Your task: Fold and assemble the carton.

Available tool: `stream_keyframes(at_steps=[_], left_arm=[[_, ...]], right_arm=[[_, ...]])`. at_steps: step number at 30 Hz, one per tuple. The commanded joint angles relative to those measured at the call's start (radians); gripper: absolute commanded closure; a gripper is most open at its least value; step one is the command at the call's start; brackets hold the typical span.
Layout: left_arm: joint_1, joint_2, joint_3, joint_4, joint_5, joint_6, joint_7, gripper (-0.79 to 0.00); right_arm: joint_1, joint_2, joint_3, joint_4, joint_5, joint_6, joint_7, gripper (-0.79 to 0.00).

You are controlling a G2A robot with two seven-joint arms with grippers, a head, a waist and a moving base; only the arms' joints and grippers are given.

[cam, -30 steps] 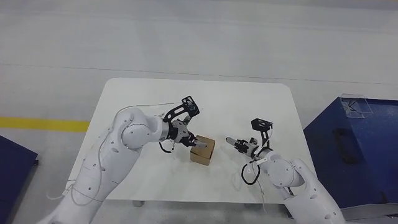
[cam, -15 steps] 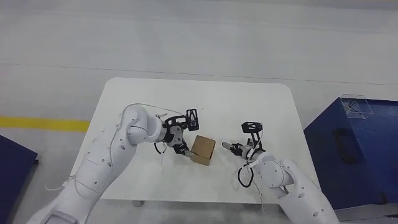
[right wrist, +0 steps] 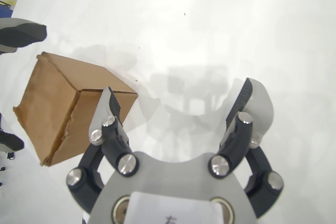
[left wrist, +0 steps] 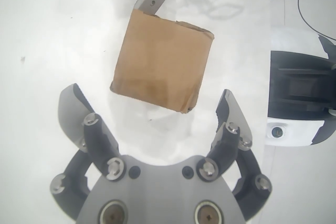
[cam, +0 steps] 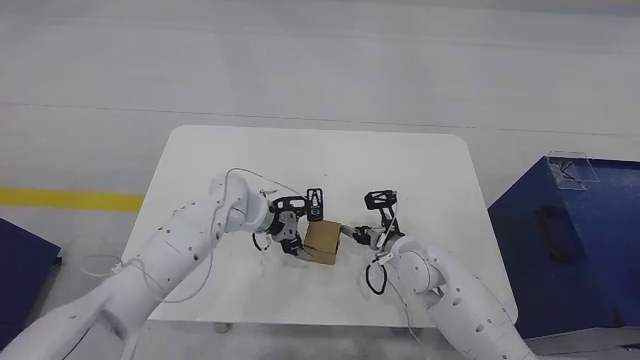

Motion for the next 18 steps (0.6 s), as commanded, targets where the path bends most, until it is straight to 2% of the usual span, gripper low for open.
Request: stream_keyframes(at_steps=[1,9,18], left_arm=[[-0.014,-0.001,0.034,0.021,0.001,0.0,0.043,-0.785],[-0.047,-0.009,0.108,0.101,0.007,0.0,0.18,-0.785],[-0.06,-0.013,0.162,0.125,0.028,0.0,0.288,-0.785]], right_arm=[[0.016,-0.008,-0.013,0.011,0.002,0.005,-0.007,-0.785],[0.059,-0.037,-0.04,0.066,0.026,0.001,-0.023,-0.785],[0.074,-0.05,-0.035,0.103,0.022,-0.006,-0.023,-0.785]])
